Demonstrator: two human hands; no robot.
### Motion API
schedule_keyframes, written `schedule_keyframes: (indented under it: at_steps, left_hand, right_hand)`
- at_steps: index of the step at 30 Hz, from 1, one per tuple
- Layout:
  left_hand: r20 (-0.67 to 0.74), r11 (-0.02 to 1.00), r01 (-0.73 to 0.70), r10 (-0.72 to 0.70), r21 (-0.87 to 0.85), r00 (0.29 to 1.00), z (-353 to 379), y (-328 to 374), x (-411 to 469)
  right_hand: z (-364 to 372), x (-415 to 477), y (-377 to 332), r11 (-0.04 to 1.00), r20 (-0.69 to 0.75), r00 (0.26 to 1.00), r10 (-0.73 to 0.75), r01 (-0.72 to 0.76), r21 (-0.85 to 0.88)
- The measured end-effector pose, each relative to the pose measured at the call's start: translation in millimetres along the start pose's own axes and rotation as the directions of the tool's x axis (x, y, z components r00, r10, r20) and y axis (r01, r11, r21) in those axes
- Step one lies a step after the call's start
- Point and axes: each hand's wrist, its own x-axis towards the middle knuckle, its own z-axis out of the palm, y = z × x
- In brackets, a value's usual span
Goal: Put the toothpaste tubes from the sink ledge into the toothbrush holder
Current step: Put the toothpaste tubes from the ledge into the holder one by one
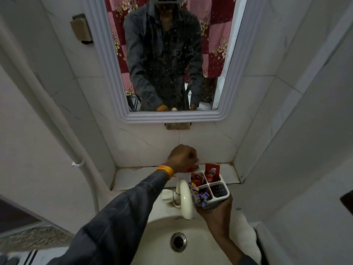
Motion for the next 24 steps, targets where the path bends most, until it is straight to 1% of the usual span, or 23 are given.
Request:
schedule_keyframes:
  at_steps: [2,3,4,7,11,15,18,20,22,23,24]
  left_hand:
    - [-0.066,0.989,0.149,-0.148,0.022,0.987,2.6,-32.8,-4.4]
    - [-0.043,0.978,0.201,-0.199,0.057,0.979,6.4,-47.6,-7.8]
    - [0.006,0.97,0.221,-0.223,0.105,0.975,13.2,-59.9,-10.5]
    - [0.154,0.954,0.207,-0.243,0.218,0.958,37.9,-80.6,-16.9]
    - [0.158,0.941,0.2,-0.25,0.274,0.955,65.0,-88.6,-12.6]
    - [0.156,0.956,0.233,-0.261,0.178,0.953,97.4,-100.4,1.0]
    - [0.188,0.956,0.276,-0.291,0.102,0.938,116.0,-111.9,5.2]
    - [0.188,0.951,0.305,-0.31,0.059,0.932,92.8,-92.3,-8.7]
    - [0.136,0.942,0.335,-0.332,0.0,0.933,69.6,-79.5,-16.2]
    - [0.114,0.929,0.366,-0.358,-0.061,0.927,56.6,-72.7,-18.8]
    - [0.089,0.91,0.38,-0.37,-0.165,0.925,43.8,-66.7,-19.4]
  right_hand:
    - [-0.4,0.0,3.5,1.0,0.009,1.0,0.002,-0.002,0.007]
    - [-1.1,0.7,5.1,1.0,0.008,1.0,0.009,-0.009,0.005]
    - [-1.8,1.3,5.2,1.0,0.007,1.0,0.02,-0.02,0.007]
    - [-2.7,3.6,4.8,0.999,0.019,1.0,0.013,-0.014,0.04]
    - [-1.4,5.4,7.9,0.999,0.024,1.0,-0.006,0.005,0.051]
    - [0.4,5.6,9.7,1.0,0.0,1.0,0.003,-0.003,0.003]
    - [0.2,4.6,10.6,1.0,0.004,1.0,0.022,-0.022,-0.004]
    - [0.5,6.0,17.2,1.0,0.013,0.999,0.031,-0.031,-0.004]
    - [-0.2,5.8,15.0,1.0,0.035,0.999,0.021,-0.02,-0.02]
    - [-1.4,5.4,13.0,1.0,0.045,0.999,0.009,-0.008,-0.021]
    - [-2.1,3.3,8.9,1.0,0.061,0.998,0.0,0.001,-0.011]
